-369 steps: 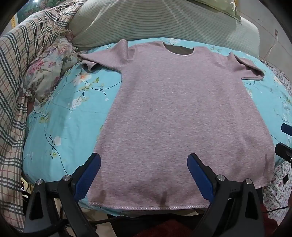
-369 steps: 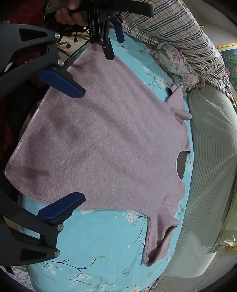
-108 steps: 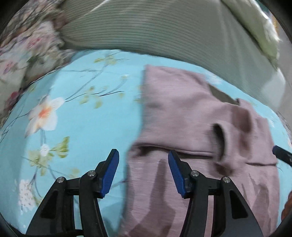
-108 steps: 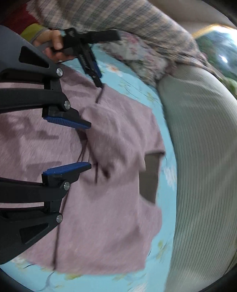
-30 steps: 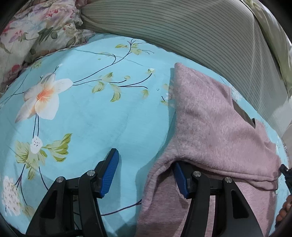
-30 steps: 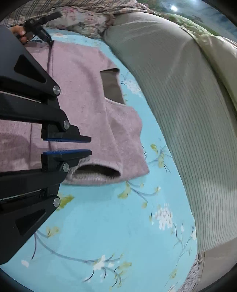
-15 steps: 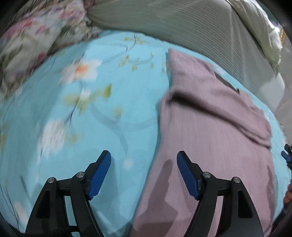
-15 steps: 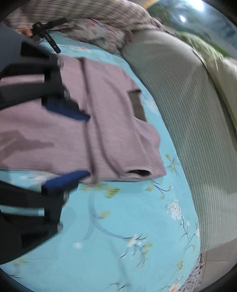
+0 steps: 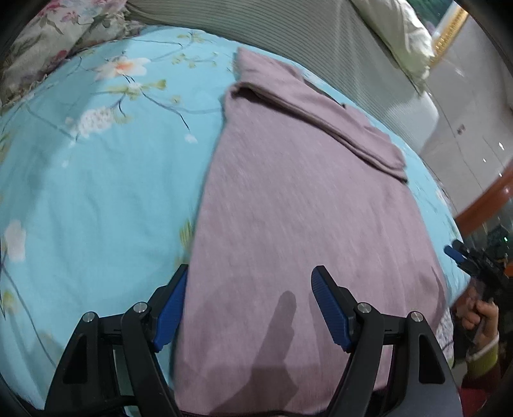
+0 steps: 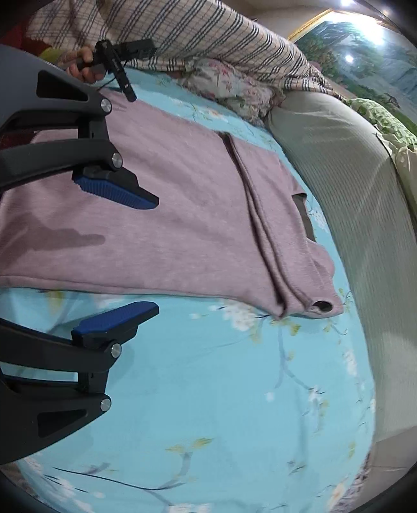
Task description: Fold small clothes
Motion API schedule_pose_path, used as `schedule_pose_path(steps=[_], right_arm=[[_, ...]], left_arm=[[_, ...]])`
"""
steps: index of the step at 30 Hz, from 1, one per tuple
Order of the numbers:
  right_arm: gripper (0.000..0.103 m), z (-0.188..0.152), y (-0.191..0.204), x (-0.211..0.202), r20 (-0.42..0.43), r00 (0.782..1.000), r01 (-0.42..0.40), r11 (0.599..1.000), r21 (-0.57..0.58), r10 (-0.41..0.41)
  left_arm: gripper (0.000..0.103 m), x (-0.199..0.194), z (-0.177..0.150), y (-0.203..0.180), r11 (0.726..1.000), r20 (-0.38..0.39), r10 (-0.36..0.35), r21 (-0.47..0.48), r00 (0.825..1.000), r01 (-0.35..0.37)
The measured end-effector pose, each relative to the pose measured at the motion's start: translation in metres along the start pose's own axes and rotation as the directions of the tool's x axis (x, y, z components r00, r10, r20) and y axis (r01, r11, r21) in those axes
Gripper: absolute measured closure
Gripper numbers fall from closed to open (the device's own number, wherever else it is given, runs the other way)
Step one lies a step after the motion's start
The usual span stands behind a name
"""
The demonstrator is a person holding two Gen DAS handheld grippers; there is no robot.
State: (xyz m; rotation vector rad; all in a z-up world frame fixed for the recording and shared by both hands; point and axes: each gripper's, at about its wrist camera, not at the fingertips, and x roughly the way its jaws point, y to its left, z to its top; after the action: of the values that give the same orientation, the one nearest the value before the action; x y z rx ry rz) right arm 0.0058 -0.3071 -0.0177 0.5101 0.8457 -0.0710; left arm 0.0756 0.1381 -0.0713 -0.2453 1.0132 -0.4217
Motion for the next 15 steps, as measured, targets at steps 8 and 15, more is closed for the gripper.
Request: schedule_pose_path(steps=[8,15], right_arm=[[0.042,-0.057,-0.013,-0.010,-0.143,0.976,-0.173,0.984,-0.037,0.166],[0.042,-0.094,-0.021,-0.006,-0.251,0.915,-0.334,0.942,-0.031,0.316]], left_arm=[[0.027,-0.022,-0.034,-0.008,0.994,-0.035,-0.055,0.089,0.998,0.058],[0.029,-0.033,-0.054,-0.009,0.980,-0.096,-0.106,0.156,0.990,0.120]])
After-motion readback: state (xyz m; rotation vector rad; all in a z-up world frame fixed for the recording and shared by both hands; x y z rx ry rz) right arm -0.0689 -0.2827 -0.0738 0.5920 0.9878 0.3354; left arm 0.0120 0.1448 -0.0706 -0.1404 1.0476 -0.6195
